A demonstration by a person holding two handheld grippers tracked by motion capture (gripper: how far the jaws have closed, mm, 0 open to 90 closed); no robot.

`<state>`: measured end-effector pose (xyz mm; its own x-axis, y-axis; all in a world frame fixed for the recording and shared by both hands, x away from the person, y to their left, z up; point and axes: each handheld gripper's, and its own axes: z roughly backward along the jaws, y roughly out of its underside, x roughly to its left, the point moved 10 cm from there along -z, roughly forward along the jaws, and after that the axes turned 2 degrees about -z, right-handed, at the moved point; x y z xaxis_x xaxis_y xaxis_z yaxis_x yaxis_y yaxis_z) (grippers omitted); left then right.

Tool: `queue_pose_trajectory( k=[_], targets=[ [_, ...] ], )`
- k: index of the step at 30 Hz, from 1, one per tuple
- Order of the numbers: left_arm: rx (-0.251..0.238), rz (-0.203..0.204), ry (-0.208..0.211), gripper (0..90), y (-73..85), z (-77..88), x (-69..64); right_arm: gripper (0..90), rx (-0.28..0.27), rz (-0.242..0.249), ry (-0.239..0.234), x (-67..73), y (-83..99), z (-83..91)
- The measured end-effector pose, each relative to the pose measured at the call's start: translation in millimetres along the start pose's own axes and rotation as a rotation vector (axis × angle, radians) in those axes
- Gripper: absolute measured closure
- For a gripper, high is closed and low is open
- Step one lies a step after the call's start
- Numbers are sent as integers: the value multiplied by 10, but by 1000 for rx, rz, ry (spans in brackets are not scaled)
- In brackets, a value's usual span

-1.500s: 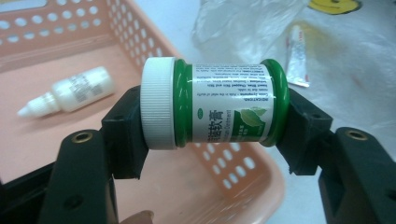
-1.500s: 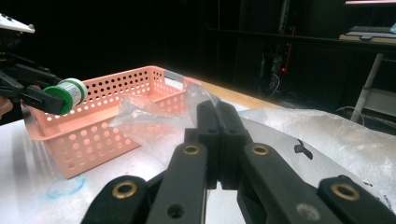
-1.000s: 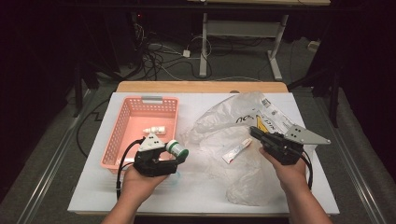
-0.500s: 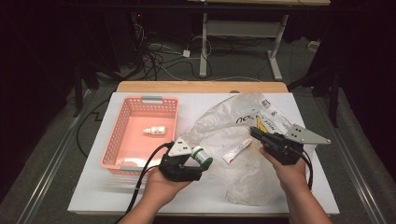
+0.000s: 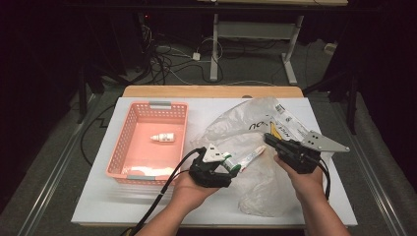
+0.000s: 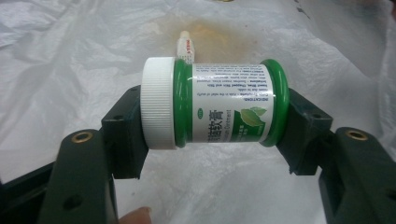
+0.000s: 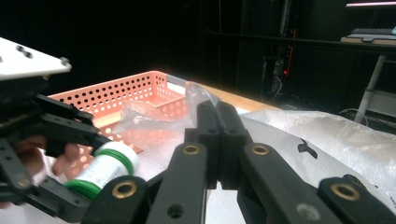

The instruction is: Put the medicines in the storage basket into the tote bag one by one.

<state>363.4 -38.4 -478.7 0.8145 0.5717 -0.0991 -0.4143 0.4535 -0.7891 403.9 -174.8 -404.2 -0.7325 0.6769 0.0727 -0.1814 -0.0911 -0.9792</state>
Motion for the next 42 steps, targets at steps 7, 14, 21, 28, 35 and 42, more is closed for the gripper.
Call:
queue_pose_trajectory(
  k=[7, 14, 21, 28, 35, 42],
  targets=[
    [10, -13, 15, 343, -39, -219, -53, 900, -7, -2, -1, -18, -13, 14],
    [26, -35, 16, 343, -52, -482, -89, 900, -7, -1, 0, -24, -12, 16],
    [68, -54, 4, 343, 35, -631, -67, 900, -11, 1, 5, -17, -30, 38],
    [74, -46, 12, 342, -12, -874, -109, 900, -7, 1, 4, -10, -19, 27],
    [40, -14, 17, 322, -316, -1248, -82, 900, -13, 1, 4, -24, -23, 35],
    [67, -13, 29, 205, -165, -1123, -92, 900, -9, -6, 7, -53, -3, 52]
  ],
)
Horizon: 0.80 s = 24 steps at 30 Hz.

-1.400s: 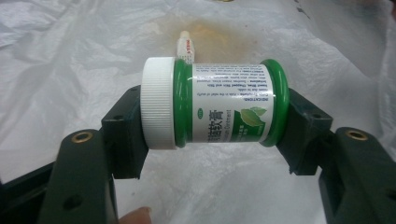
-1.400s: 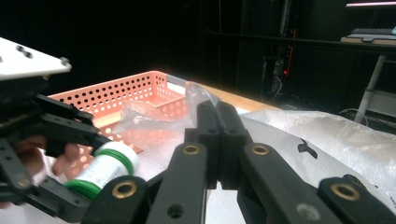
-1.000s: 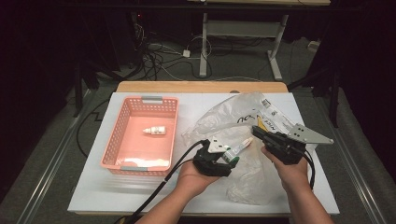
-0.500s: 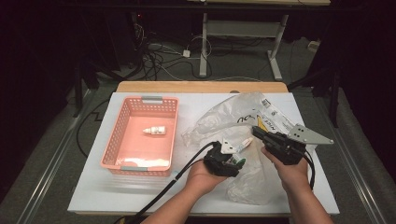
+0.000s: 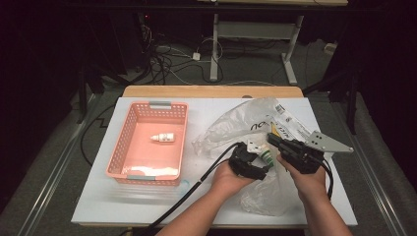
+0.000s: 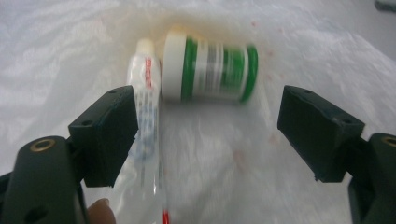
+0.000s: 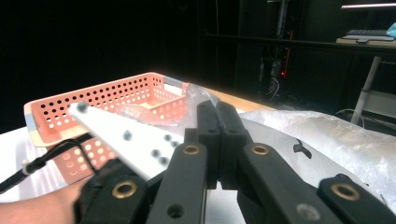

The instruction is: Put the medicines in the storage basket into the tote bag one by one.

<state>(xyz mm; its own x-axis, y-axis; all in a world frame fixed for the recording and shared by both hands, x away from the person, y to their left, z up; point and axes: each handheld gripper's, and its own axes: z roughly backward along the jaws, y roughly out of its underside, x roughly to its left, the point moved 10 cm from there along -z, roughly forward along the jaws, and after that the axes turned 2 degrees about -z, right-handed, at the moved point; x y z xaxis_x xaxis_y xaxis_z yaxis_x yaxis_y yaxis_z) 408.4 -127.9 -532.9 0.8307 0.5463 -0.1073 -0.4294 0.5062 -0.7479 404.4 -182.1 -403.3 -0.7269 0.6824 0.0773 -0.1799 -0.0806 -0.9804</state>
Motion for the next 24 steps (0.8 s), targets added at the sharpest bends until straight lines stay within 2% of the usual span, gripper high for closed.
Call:
queue_pose_trajectory(
  k=[1, 3, 8, 9, 12, 15, 24],
  targets=[
    [-7, 16, 9, 221, 26, 14, -6, 900, 2, 2, 1, 0, 1, 1],
    [5, 9, 17, 281, 85, 43, -3, 900, 1, 4, 1, 8, -3, 0],
    [-12, 10, 55, 571, 135, 106, -42, 900, -1, 8, 4, 23, -19, 1],
    [-14, 7, 60, 602, 140, 116, -47, 900, 1, 8, 3, 25, -15, -2],
    [-16, 0, 58, 770, 155, 133, -58, 900, 6, 8, 1, 27, 0, -12],
    [-15, 0, 53, 875, 161, 130, -65, 900, 9, 8, 3, 23, 12, -17],
    [-6, 0, 46, 880, 176, 122, -59, 900, 5, 14, 0, 34, -3, -10]
  ],
)
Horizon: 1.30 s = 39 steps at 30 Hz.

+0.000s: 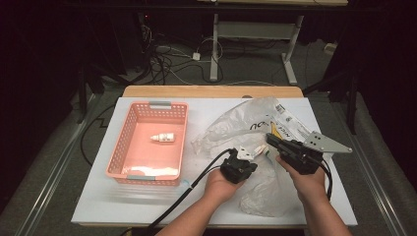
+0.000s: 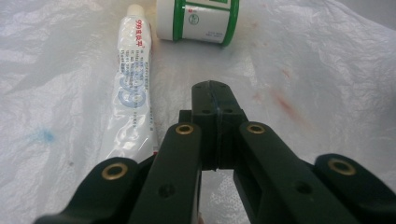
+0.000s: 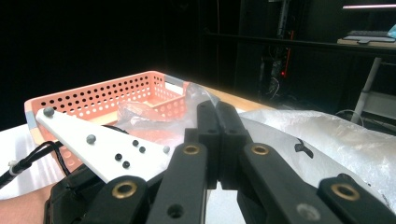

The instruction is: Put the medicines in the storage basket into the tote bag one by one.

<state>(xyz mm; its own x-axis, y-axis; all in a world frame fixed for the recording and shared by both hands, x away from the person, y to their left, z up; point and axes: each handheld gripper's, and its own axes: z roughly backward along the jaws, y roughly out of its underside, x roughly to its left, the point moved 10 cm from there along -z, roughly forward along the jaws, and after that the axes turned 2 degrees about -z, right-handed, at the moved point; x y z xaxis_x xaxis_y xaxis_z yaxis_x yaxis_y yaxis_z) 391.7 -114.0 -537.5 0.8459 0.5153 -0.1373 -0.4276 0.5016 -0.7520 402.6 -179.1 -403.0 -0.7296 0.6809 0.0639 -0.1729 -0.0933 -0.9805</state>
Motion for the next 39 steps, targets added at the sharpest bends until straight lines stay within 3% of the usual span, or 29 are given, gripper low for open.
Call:
queue_pose_trajectory(
  k=[4, 13, 21, 28, 36, 39],
  targets=[
    [-7, 7, 5, 879, 3, 37, -24, 900, 1, 1, 0, -4, 0, 8],
    [-35, 8, -16, 879, 97, 295, 19, 900, 4, -6, -1, -5, 15, 1],
    [-32, 21, -1, 879, 35, 141, -7, 900, 8, -3, -4, 19, 19, -22],
    [-24, 13, -8, 879, 48, 148, -6, 900, 12, -5, -5, 7, 34, -19],
    [-69, -2, -30, 875, 77, 517, -31, 900, 11, 3, -6, 23, 26, -14],
    [-74, -1, -31, 821, 119, 709, -35, 900, 12, 4, -4, 20, 26, -13]
  ],
)
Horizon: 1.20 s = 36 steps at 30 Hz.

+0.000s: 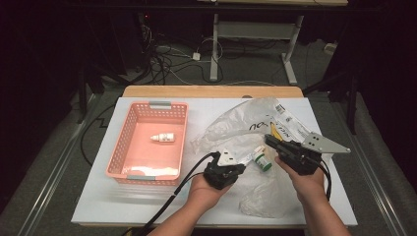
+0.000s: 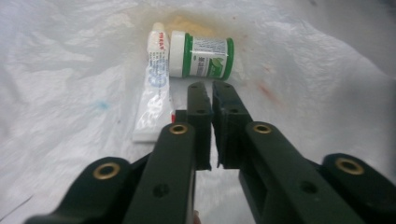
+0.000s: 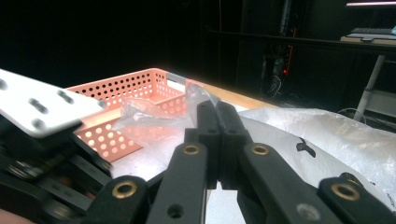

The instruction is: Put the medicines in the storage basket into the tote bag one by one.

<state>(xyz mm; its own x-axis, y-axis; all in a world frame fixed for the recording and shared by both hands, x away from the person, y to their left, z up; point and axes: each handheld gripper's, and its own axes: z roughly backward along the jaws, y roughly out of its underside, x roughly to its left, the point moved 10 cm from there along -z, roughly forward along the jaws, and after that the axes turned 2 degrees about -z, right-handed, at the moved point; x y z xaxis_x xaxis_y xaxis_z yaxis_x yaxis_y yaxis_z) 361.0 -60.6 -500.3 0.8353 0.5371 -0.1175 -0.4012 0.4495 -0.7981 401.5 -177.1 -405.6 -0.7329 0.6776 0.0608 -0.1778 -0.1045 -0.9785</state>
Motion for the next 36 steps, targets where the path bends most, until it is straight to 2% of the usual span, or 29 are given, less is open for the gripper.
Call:
queue_pose_trajectory(
  k=[2, 6, 9, 12, 18, 22, 25, 30, 33, 36],
  targets=[
    [1, 6, -4, 755, 21, 133, 3, 900, -3, -5, 2, 0, -6, 4],
    [10, 17, -25, 517, 76, 382, 69, 900, -3, -3, 6, -2, -11, 10],
    [20, 42, -39, 345, 132, 512, 179, 900, -3, -1, 5, 0, -11, 2],
    [12, 62, -49, 240, 171, 629, 267, 900, -3, -7, 6, 0, -10, -2],
    [26, 88, -108, 4, 250, 831, 440, 900, -4, -3, 9, -5, -14, 4],
    [10, 101, -140, 0, 271, 969, 540, 900, -3, -4, 8, -2, -14, 3],
    [-7, 128, -172, 0, 289, 1060, 646, 900, -5, -1, 8, -5, -19, 8],
    [0, 146, -226, 0, 354, 1194, 809, 900, -8, -8, 10, -14, -24, 17],
    [20, 156, -268, 0, 422, 1264, 920, 900, -7, -5, 11, -19, -20, 18],
    [28, 180, -292, 0, 473, 1330, 1017, 900, -7, -5, 11, -25, -21, 20]
  ],
)
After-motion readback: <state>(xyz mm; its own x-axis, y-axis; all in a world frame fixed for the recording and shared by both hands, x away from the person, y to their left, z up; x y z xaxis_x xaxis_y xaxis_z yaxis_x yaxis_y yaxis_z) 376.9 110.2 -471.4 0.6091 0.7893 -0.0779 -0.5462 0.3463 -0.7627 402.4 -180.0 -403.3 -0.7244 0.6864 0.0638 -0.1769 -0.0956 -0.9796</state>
